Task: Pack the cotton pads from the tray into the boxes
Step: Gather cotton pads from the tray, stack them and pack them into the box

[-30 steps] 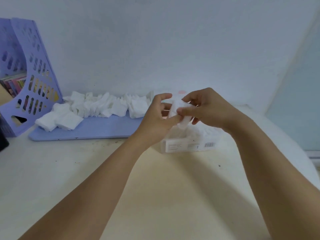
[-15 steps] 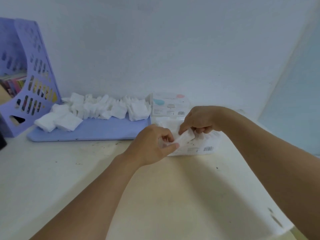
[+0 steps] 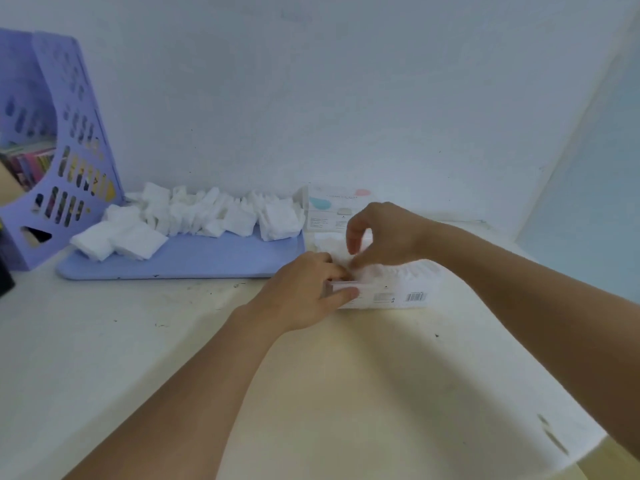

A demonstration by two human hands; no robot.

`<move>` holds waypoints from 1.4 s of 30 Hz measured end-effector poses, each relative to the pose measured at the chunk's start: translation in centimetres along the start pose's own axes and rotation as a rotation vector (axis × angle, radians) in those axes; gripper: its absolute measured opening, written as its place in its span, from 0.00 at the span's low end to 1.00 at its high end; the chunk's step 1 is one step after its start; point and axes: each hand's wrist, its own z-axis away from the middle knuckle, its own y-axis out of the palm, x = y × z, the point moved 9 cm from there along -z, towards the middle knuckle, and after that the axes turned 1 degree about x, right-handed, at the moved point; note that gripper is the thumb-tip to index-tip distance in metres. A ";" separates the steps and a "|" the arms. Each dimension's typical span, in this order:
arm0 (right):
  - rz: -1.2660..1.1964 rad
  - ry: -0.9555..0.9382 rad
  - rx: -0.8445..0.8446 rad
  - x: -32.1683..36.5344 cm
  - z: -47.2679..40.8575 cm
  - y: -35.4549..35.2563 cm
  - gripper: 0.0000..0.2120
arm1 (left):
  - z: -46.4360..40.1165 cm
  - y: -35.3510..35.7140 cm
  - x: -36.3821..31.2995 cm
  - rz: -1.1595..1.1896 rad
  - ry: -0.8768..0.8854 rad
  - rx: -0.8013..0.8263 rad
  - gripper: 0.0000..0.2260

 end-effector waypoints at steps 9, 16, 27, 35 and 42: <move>0.280 0.092 0.347 -0.4 1.6 4.5 0.21 | 0.2 -1.1 0.8 0.029 -0.094 -0.076 0.17; -0.106 -0.032 0.187 4.5 -0.2 -1.4 0.17 | 0.7 -4.2 0.0 0.239 -0.161 0.077 0.11; -0.720 -0.079 0.000 19.6 -14.5 12.9 0.14 | 16.2 -23.6 22.5 -0.132 -0.846 -0.777 0.26; -0.582 -0.135 -0.022 24.0 -19.1 14.6 0.12 | 15.8 -21.1 26.4 -0.038 -0.976 -0.634 0.17; -0.628 -0.128 -0.084 23.9 -20.5 14.3 0.05 | 15.5 -21.1 26.0 0.028 -0.843 -0.697 0.07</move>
